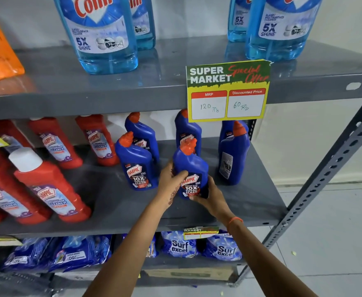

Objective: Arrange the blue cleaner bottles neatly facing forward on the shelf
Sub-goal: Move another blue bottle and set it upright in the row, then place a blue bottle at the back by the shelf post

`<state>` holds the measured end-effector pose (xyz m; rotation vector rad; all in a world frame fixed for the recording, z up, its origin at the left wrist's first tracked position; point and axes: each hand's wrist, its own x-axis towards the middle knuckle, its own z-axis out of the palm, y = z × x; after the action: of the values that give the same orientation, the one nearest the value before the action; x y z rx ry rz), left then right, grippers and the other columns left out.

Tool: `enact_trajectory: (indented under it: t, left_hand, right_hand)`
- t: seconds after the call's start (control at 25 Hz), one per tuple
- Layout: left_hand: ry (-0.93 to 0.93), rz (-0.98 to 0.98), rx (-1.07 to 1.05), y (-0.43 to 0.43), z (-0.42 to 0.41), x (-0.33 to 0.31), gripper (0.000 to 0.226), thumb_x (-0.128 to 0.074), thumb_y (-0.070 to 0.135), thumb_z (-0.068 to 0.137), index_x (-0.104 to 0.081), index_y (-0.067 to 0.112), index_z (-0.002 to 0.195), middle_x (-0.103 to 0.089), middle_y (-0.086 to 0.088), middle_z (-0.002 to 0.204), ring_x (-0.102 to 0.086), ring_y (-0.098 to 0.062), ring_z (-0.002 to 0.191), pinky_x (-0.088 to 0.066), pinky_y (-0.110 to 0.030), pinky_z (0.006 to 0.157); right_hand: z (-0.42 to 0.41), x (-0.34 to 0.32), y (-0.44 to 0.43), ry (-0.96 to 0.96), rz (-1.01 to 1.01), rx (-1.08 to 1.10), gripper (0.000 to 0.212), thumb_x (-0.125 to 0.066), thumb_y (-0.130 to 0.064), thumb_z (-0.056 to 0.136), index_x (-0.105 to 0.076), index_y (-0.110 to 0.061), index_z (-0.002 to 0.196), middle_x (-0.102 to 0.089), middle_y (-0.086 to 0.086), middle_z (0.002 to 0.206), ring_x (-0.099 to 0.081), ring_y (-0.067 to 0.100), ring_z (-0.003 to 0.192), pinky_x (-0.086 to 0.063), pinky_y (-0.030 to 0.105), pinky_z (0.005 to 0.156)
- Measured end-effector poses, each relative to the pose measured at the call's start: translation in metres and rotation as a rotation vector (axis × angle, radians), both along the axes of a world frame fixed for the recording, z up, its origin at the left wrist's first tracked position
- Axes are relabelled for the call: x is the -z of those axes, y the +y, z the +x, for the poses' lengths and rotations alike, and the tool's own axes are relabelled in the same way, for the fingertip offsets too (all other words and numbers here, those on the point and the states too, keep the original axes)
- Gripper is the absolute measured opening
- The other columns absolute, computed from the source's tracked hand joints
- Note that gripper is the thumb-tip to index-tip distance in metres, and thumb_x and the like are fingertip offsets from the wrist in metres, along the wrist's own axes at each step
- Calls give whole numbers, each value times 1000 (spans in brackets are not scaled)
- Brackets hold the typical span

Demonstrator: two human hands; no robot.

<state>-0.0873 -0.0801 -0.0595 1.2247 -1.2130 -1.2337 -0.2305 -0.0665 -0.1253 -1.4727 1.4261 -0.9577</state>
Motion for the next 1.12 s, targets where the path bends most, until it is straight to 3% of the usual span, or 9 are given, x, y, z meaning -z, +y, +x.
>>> enact_trajectory:
  t: [0.08, 0.16, 0.24, 0.36, 0.48, 0.68, 0.8, 0.96, 1.12]
  left_hand:
    - [-145, -119, -56, 10, -6, -5, 71, -61, 19, 79, -26, 16, 141, -46, -11, 138, -45, -27, 129, -44, -37, 102]
    - [-383, -322, -166, 23, -15, -12, 89, -53, 35, 72, -7, 15, 146, -19, -10, 156, -17, -22, 144, -22, -39, 116]
    - [-573, -588, -244, 36, -30, -23, 87, -52, 30, 75, -5, 10, 145, -12, -13, 157, -6, -22, 146, -12, -41, 119]
    - [-605, -831, -140, 48, -71, -33, 78, -53, 11, 77, -12, 5, 144, -18, -14, 154, -9, -21, 146, -16, -40, 120]
    - [-596, -737, 59, 35, -108, -20, 75, -52, 12, 82, -12, 9, 145, -17, -9, 156, -14, -18, 145, -21, -34, 118]
    - [-404, -267, 17, -15, -134, -8, 93, -70, 30, 78, -11, 6, 145, -23, -17, 154, -25, -29, 142, -25, -37, 114]
    - [-379, -237, -15, -31, -134, -6, 100, -77, 43, 67, -20, 12, 143, -37, -13, 148, -32, -28, 137, -28, -39, 113]
    - [-320, -226, -22, -38, -131, 0, 97, -65, 63, 58, -34, 16, 137, -49, -9, 138, -45, -25, 128, -39, -46, 108]
    - [-230, -252, 30, -35, -131, -1, 85, -71, 54, 63, -39, 16, 132, -54, -3, 130, -52, -18, 118, -45, -23, 99]
  right_hand:
    - [-6, 1, 8, -19, -72, 40, 67, -72, -10, 72, -39, -19, 130, -59, 1, 121, -56, 12, 108, -47, 26, 94]
    - [-15, 1, 20, -61, -218, 224, 51, -63, -2, 75, -47, -19, 121, -61, 0, 118, -59, 10, 106, -50, 24, 92]
    - [-26, -3, 28, -119, -327, 487, 39, -57, 4, 78, -51, -22, 107, -63, 3, 106, -63, 16, 91, -53, 31, 78]
    - [-45, -9, 23, -158, -372, 659, 29, -56, 2, 82, -52, -21, 99, -62, 7, 100, -61, 18, 86, -51, 37, 69]
    - [-61, -9, 15, -162, -352, 685, 25, -61, -5, 83, -51, -22, 100, -58, 7, 104, -55, 2, 85, -47, 34, 71]
    - [-79, -7, -10, -3, -196, 504, 60, -74, -5, 73, -45, -5, 125, -54, 13, 122, -51, 24, 112, -47, 41, 96]
    - [-80, -16, -20, -57, -96, 356, 51, -72, -2, 74, -46, -2, 119, -58, 12, 108, -54, 22, 98, -48, 39, 88]
    - [-88, -16, -24, -136, -107, 366, 35, -67, -1, 79, -53, -1, 111, -61, 17, 98, -54, 23, 86, -47, 20, 72]
    - [-106, -18, -4, -259, -118, 260, 30, -61, -2, 85, -52, -6, 114, -64, 11, 99, -59, 21, 90, -53, 20, 74]
